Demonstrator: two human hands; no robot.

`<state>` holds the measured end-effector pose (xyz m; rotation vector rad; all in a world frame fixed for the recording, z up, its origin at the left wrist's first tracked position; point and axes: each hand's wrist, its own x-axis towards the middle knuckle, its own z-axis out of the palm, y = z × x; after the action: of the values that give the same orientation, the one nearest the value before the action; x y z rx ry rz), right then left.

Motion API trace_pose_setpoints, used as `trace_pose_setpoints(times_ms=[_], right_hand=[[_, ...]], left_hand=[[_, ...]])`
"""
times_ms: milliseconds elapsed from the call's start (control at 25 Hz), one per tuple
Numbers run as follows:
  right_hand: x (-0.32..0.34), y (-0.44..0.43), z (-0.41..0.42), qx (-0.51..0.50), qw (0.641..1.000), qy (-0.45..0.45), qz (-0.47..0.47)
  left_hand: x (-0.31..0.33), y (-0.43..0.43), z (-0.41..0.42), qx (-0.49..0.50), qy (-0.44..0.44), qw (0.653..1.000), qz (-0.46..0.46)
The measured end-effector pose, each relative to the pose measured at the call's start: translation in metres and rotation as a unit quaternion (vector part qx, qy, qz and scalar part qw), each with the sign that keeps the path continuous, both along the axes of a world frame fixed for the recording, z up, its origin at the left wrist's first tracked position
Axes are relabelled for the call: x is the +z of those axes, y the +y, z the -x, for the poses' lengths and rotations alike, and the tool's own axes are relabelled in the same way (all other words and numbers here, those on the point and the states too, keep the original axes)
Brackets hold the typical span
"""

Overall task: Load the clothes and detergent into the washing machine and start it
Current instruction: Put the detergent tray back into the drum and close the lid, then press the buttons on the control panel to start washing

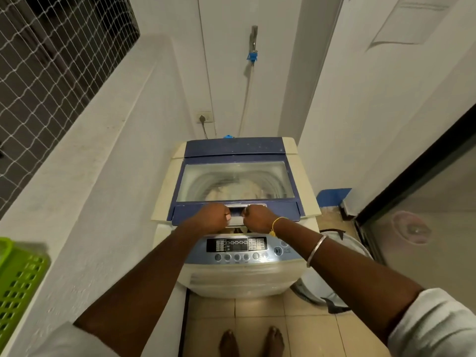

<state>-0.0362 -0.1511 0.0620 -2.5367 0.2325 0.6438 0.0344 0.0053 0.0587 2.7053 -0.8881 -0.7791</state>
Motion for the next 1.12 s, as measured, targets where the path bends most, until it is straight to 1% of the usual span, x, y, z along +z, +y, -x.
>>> trace_pose_setpoints(times_ms=[200,480,640,840,1120], right_hand=[[-0.025,0.004,0.004,-0.028,1.000,0.004,-0.001],[-0.050,0.006,0.007,-0.029,0.999,-0.010,0.011],[-0.054,0.008,0.004,-0.013,0.999,-0.010,0.031],[-0.057,0.011,0.001,0.001,0.998,-0.007,0.058],[-0.058,0.009,-0.001,0.011,0.998,-0.007,0.063]], left_hand=[[-0.029,0.005,0.006,-0.011,-0.001,1.000,-0.012],[-0.054,0.009,0.006,-0.010,0.000,1.000,0.018],[-0.059,0.013,-0.004,-0.023,0.010,0.999,0.039],[-0.059,0.010,-0.011,-0.041,0.007,0.999,0.029],[-0.063,0.009,-0.013,-0.052,-0.001,0.998,0.017]])
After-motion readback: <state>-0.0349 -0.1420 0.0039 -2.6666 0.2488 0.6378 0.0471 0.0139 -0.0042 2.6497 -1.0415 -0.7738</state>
